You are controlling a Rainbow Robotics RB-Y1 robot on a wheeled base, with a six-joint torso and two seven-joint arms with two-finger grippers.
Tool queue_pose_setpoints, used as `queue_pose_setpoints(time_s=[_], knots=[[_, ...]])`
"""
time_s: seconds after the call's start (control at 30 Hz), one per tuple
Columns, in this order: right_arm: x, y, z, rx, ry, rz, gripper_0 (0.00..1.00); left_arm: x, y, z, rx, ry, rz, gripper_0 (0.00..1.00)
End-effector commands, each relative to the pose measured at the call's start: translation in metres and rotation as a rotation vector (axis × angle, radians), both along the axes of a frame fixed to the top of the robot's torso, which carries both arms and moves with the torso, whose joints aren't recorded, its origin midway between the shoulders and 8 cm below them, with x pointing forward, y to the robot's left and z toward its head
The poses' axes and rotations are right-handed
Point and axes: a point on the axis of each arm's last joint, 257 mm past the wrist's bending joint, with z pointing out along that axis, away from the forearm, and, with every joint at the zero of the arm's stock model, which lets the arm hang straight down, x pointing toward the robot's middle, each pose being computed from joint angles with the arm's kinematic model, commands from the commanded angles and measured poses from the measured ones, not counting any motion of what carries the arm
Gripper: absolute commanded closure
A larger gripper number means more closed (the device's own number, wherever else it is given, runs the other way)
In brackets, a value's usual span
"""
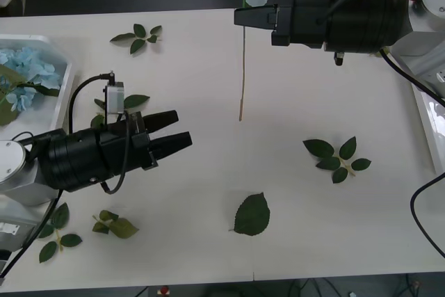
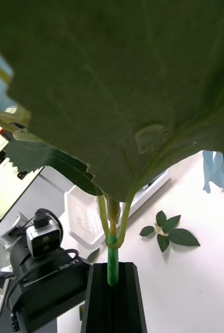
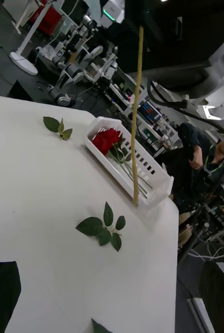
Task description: Place the red flowers into the right box and the blue flowers into the left box. If a person shows an open palm, hand one flower to the person first, then continue sorting.
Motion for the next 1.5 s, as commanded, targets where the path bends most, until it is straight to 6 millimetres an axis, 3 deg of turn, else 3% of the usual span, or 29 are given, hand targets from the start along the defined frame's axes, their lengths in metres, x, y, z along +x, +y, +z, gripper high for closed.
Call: queue_pose_setpoints(time_s=[0.03,0.37,0.53,0.73,0.8,0.83,0.87,1.5], knots=[[-0.015,0.019,0.039,0.03,-0.143,0.06,1.0,0.016,-0.044,0.045,-0.114,0.053,-0.016,0.0],[-0.023,0.033,0.028,0.024,-0.122,0.09,1.0,0.048,-0.098,0.074,-0.177,0.047,0.044,0.0],[-0.026,0.034,0.028,0.028,-0.114,0.101,1.0,0.052,-0.119,0.072,-0.167,0.061,0.019,0.0],[-0.026,0.034,0.029,0.031,-0.112,0.099,1.0,0.053,-0.129,0.072,-0.165,0.072,0.002,0.0],[-0.026,0.034,0.028,0.031,-0.109,0.1,1.0,0.055,-0.131,0.072,-0.16,0.068,0.004,0.24],[-0.026,0.034,0.028,0.031,-0.109,0.101,1.0,0.057,-0.133,0.073,-0.159,0.065,0.008,0.81],[-0.026,0.034,0.028,0.032,-0.107,0.1,1.0,0.059,-0.133,0.072,-0.16,0.07,0.011,1.0],[-0.028,0.034,0.031,0.046,-0.099,0.105,1.0,0.065,-0.129,0.069,-0.15,0.071,0.022,1.0]])
